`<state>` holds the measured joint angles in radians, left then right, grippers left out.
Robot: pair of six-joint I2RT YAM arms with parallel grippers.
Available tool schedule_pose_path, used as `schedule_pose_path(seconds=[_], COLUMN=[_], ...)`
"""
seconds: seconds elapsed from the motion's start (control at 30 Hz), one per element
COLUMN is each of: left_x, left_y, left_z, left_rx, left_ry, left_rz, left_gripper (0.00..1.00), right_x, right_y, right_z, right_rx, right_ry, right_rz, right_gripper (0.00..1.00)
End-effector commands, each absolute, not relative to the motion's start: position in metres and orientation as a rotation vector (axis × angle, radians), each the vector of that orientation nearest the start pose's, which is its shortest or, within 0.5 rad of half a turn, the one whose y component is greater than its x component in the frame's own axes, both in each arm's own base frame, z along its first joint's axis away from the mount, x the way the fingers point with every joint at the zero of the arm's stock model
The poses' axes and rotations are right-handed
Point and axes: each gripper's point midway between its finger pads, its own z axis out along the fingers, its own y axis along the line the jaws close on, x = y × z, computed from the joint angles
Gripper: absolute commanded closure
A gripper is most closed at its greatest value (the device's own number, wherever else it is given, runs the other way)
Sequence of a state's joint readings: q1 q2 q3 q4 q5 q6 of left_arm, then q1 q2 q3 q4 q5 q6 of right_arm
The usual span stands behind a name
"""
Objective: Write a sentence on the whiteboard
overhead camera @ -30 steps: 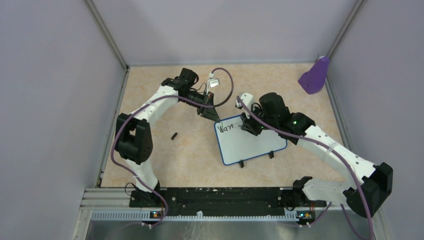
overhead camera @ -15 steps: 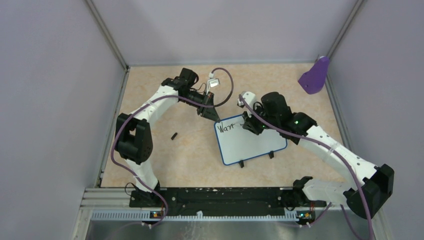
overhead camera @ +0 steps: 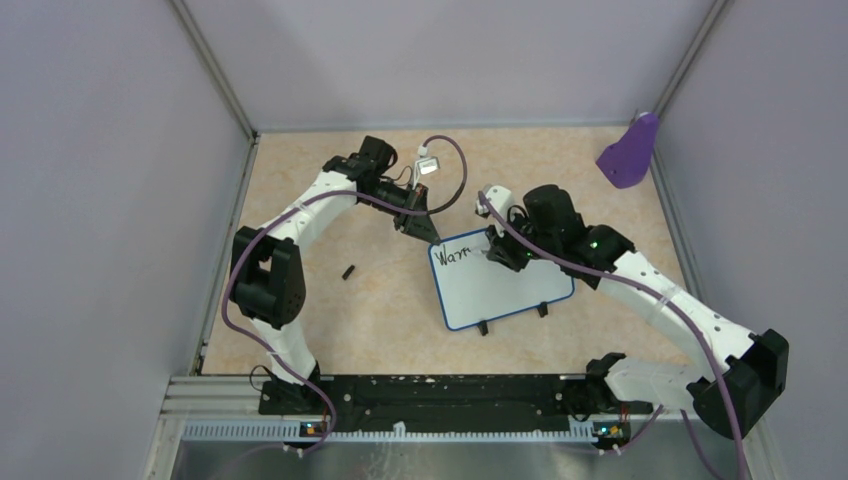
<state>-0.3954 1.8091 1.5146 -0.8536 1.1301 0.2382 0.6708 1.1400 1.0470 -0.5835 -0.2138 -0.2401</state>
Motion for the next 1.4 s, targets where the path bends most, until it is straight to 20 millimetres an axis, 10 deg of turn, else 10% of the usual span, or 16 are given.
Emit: schedule_pose_path(seconds=[0.0, 0.73, 1.37], left_x=[0.269, 0.268, 0.268], left_y=[-0.29, -0.29, -0.29], left_z=[0.191, 0.193, 0.192], left_rx=[1.092, 1.095, 1.095], left_ry=[2.171, 2.165, 2.166], left_rz=[-1.576, -1.576, -1.579], left_gripper=[1.0, 1.0, 1.0], right_x=[0.236, 0.261, 0.258], right_y=[0.22, 0.228, 0.204], right_z=[0.192, 0.238, 0.219], right_rx=[-1.134, -0.987, -0.983], right_ry=[2.015, 1.914, 1.974], right_rz=[0.457, 0.44, 0.332], right_gripper=[1.0, 1.0, 1.0])
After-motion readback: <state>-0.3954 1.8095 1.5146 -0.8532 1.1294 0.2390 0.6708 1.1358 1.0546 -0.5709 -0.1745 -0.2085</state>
